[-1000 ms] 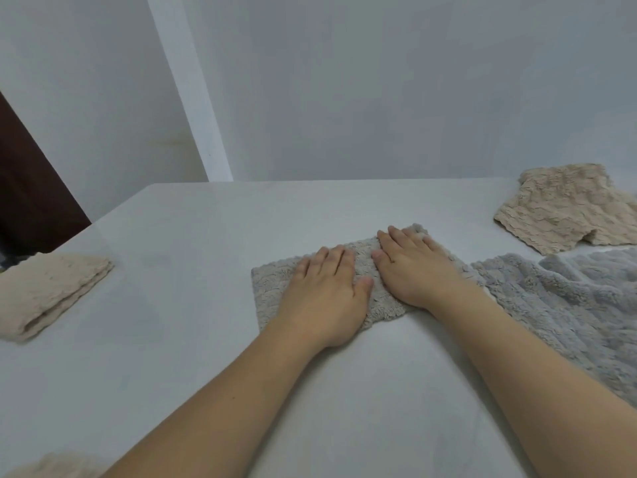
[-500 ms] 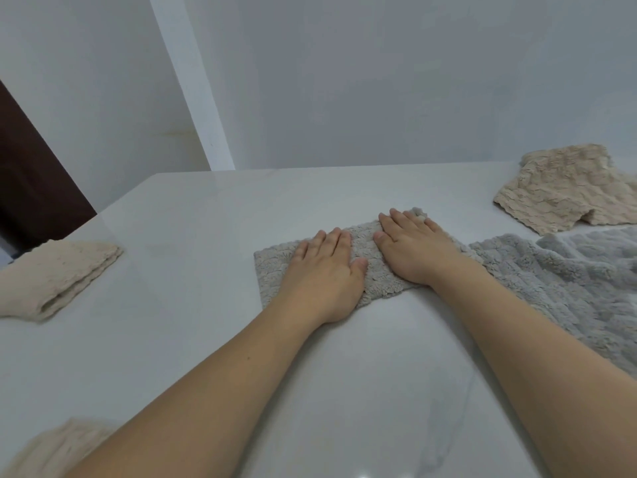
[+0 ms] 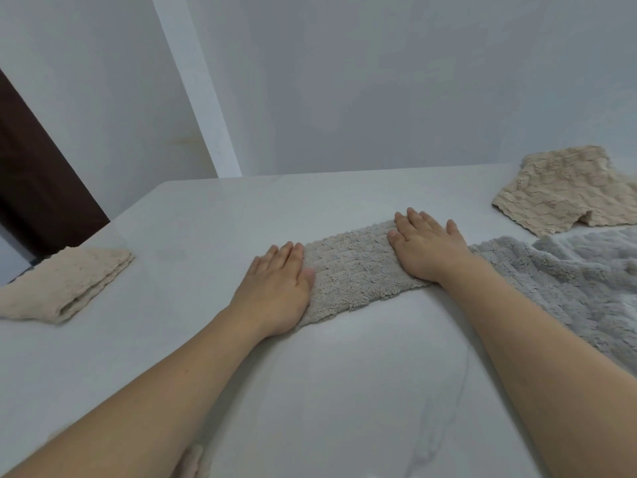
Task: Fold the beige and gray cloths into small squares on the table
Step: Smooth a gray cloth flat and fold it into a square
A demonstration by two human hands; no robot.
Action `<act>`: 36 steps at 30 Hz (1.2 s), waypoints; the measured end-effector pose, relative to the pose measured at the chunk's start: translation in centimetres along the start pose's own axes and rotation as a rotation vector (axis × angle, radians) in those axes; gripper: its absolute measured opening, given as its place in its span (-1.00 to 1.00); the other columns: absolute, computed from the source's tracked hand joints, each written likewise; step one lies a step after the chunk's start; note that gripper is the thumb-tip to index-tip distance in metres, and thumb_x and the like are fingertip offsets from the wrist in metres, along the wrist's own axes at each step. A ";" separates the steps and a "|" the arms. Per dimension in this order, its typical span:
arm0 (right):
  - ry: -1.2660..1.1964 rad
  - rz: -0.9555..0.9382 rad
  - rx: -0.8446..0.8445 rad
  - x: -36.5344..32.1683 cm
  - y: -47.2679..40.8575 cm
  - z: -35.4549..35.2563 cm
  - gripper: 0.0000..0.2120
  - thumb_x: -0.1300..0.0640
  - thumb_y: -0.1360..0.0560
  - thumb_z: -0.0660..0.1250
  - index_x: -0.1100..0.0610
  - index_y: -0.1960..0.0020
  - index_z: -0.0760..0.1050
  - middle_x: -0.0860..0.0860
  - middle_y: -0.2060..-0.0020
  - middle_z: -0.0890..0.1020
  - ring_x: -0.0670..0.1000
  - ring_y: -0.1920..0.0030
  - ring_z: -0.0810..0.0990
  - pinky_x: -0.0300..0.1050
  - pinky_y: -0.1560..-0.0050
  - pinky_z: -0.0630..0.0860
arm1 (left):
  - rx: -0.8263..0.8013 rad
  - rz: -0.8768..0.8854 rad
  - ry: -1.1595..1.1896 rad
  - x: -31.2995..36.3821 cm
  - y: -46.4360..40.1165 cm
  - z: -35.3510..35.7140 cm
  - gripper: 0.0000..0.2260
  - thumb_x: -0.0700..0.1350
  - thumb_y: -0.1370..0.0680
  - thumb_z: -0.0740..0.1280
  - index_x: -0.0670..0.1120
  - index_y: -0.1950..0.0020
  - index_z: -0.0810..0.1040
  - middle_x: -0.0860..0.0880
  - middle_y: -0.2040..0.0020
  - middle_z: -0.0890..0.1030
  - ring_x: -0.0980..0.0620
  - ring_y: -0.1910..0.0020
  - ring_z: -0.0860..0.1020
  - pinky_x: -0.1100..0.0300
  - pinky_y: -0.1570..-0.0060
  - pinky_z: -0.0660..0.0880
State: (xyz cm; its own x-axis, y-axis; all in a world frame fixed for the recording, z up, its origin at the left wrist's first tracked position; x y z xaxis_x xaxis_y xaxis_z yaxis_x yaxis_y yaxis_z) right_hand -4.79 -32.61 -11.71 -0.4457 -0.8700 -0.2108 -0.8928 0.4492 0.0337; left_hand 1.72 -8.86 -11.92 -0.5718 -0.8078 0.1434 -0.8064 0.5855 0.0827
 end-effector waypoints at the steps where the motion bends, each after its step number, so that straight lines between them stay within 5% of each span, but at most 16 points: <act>1: -0.002 0.026 -0.001 0.3 -0.1 0.0 -0.46 -0.12 -0.64 -0.21 0.01 -0.58 -0.10 -0.04 -0.57 -0.09 0.00 -0.56 -0.12 0.18 -0.50 -0.21 | -0.007 -0.014 0.008 -0.7 0.3 -0.1 -0.47 0.14 -0.66 -0.17 0.01 -0.60 -0.14 0.05 -0.61 -0.12 0.06 -0.57 -0.16 0.09 -0.52 -0.20; 8: 0.084 -0.004 0.147 -2.0 0.6 -1.5 -0.45 -0.07 -0.65 -0.18 0.13 -0.58 -0.04 0.04 -0.57 -0.07 0.09 -0.56 -0.11 0.17 -0.51 -0.24 | -0.045 -0.073 -0.155 -0.8 0.7 -1.6 -0.47 0.10 -0.66 -0.17 -0.06 -0.61 -0.12 0.01 -0.61 -0.13 0.03 -0.57 -0.17 -0.02 -0.51 -0.26; 12: 0.007 -0.208 0.021 -5.1 1.5 -0.2 -0.48 -0.07 -0.66 -0.18 0.08 -0.58 -0.03 0.00 -0.57 -0.01 0.05 -0.56 -0.06 0.11 -0.52 -0.16 | 0.153 -0.006 -0.037 3.3 -0.5 -2.3 -0.49 0.04 -0.67 -0.10 -0.14 -0.59 0.00 -0.06 -0.61 -0.01 -0.02 -0.57 -0.08 -0.05 -0.53 -0.15; 19: 0.020 -0.209 -0.019 -4.0 1.1 1.0 -0.48 -0.10 -0.65 -0.18 0.02 -0.58 -0.06 -0.06 -0.57 -0.04 -0.01 -0.56 -0.10 0.06 -0.52 -0.17 | 0.053 0.028 -0.008 4.6 -0.7 0.5 -0.48 0.10 -0.66 -0.16 -0.03 -0.61 -0.09 0.02 -0.61 -0.08 0.04 -0.57 -0.13 0.01 -0.52 -0.20; 29: 0.039 0.043 0.024 0.2 0.0 -0.1 -0.47 -0.07 -0.65 -0.20 0.07 -0.58 -0.08 -0.02 -0.57 -0.06 0.07 -0.56 -0.12 0.17 -0.51 -0.20 | -0.026 -0.063 -0.076 0.3 1.5 -0.4 -0.47 0.10 -0.66 -0.17 -0.03 -0.61 -0.13 0.02 -0.61 -0.12 0.02 -0.57 -0.16 -0.02 -0.52 -0.24; 32: 0.019 -0.043 0.108 -1.3 0.5 -0.9 -0.48 -0.04 -0.66 -0.16 0.11 -0.58 -0.02 0.02 -0.57 -0.01 0.08 -0.56 -0.06 0.14 -0.52 -0.18 | 0.000 -0.091 -0.112 2.0 0.5 -1.8 -0.47 0.07 -0.66 -0.13 -0.09 -0.60 -0.08 -0.03 -0.61 -0.11 -0.03 -0.57 -0.17 -0.08 -0.50 -0.26; 36: -0.020 -0.190 0.015 -2.4 0.7 -0.1 -0.49 -0.08 -0.66 -0.15 0.05 -0.57 0.01 -0.05 -0.57 0.02 0.00 -0.55 -0.04 0.08 -0.52 -0.16 | 0.062 0.060 -0.013 7.6 -0.3 -0.6 -0.47 0.08 -0.67 -0.12 -0.08 -0.60 -0.10 -0.01 -0.61 -0.12 0.00 -0.57 -0.17 -0.09 -0.52 -0.19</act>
State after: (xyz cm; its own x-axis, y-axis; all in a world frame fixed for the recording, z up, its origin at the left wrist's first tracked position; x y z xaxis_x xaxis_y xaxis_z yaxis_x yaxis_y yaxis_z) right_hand -4.40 -30.24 -11.13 -0.2682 -0.9352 -0.2315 -0.9595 0.2808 -0.0229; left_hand -2.26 -15.14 -10.30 -0.6211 -0.7722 0.1339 -0.7780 0.6281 0.0132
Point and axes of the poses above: each hand's wrist, its own y-axis away from the middle knuckle, its own z-axis out of the palm, x = y × z, the point moved 3 cm from there along -y, towards the middle knuckle
